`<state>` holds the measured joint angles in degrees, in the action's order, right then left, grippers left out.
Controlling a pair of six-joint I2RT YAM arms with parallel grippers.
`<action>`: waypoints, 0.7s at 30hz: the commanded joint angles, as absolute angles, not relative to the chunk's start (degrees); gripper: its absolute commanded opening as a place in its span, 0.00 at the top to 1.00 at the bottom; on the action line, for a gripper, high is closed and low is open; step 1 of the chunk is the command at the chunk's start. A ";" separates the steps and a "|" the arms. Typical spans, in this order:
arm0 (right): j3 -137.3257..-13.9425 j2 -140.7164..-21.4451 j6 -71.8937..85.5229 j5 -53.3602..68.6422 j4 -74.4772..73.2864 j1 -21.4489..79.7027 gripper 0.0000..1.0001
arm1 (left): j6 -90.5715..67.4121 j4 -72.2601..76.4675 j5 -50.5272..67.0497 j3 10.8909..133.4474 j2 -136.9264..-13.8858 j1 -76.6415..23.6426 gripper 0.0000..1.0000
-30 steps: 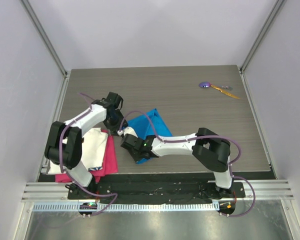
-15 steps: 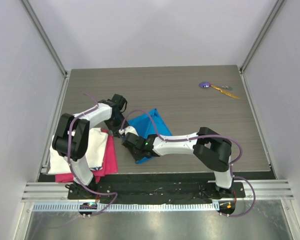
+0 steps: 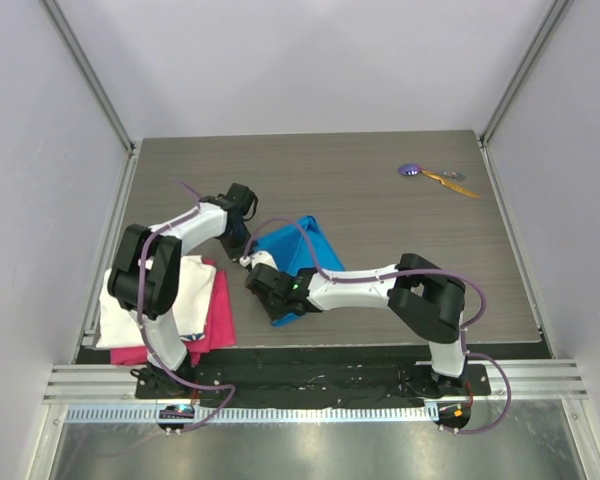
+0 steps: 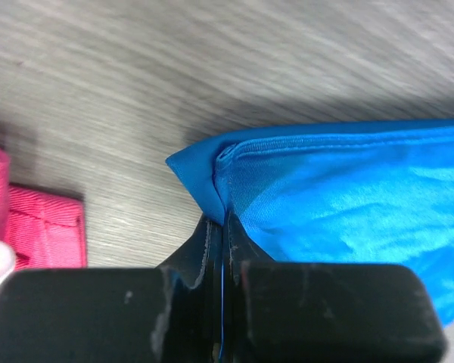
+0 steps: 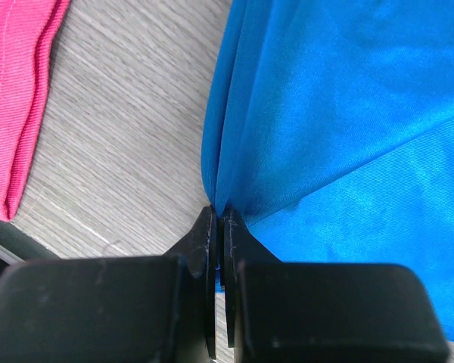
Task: Fold the napkin into a case and place the utensils inside
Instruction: Pick up the upper triangle-folded napkin from the center of the board, then turn over the upper triangle folded napkin at the center of the board.
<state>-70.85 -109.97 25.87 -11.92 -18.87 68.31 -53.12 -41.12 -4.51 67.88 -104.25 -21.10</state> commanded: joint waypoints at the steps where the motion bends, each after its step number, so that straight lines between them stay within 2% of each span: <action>1: -71.54 -106.26 26.72 -11.43 -20.74 68.38 0.99 | -50.63 -38.76 -3.26 72.24 -100.29 -20.74 1.00; 6: -78.02 -105.21 26.72 -8.01 -22.14 68.20 0.99 | -50.01 -41.13 -0.71 75.58 -94.84 -18.38 1.00; 9: -84.16 -105.99 27.07 -4.76 -22.32 68.20 0.99 | -49.31 -44.20 1.48 77.16 -90.71 -13.37 1.00; 14: -93.15 -108.63 29.96 7.46 -20.58 68.38 0.99 | -45.62 -49.56 2.02 82.86 -81.59 -5.63 1.00; 17: -93.34 -106.36 33.12 13.51 -15.23 68.29 0.99 | -44.39 -52.47 0.44 88.57 -79.02 -4.83 1.00; 20: -88.88 -103.37 36.03 18.43 -6.99 67.68 0.99 | -45.17 -51.34 2.02 90.96 -79.01 -5.71 1.00; 21: -84.07 -101.10 38.47 19.41 -4.42 67.15 0.99 | -45.35 -50.28 1.85 90.97 -80.06 -6.67 1.00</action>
<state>-91.96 -107.59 31.20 4.54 -11.40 66.32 -45.82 -57.71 2.35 87.07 -79.35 -4.97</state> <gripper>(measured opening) 0.045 0.015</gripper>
